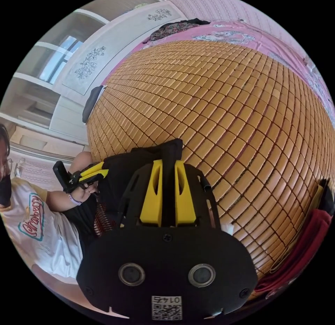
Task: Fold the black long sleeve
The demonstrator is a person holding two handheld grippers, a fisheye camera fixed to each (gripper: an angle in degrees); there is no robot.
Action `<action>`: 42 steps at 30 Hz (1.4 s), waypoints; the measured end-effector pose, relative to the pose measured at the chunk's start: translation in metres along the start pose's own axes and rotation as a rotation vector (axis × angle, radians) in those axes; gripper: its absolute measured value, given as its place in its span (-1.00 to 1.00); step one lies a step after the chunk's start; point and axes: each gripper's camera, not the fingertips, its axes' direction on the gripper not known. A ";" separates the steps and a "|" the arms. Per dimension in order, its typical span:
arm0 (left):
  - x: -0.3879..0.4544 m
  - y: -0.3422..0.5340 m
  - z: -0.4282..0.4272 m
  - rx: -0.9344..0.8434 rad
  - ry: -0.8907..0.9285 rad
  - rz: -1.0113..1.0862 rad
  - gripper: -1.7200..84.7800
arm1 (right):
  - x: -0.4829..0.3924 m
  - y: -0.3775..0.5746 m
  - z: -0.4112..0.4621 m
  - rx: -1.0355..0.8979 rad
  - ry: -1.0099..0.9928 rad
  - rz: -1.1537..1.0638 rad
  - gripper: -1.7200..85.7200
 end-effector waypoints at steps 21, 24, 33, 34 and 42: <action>-0.051 0.102 -0.311 0.371 -0.117 0.217 -0.96 | -0.213 0.074 -0.087 0.515 -0.296 -0.282 -0.92; -0.081 0.125 -0.354 0.446 -0.201 0.148 -0.96 | -0.259 0.027 -0.073 0.479 -0.354 -0.389 -0.92; -0.197 0.162 -0.431 0.586 -0.386 -0.083 -0.96 | -0.420 -0.155 -0.003 0.258 -0.358 -0.707 -0.91; -0.213 0.160 -0.439 0.603 -0.416 -0.099 -0.95 | -0.443 -0.183 0.007 0.232 -0.342 -0.739 -0.91; -0.382 0.128 -0.473 0.738 -0.538 -0.507 -0.79 | -0.561 -0.385 0.105 0.183 -0.255 -0.463 -0.73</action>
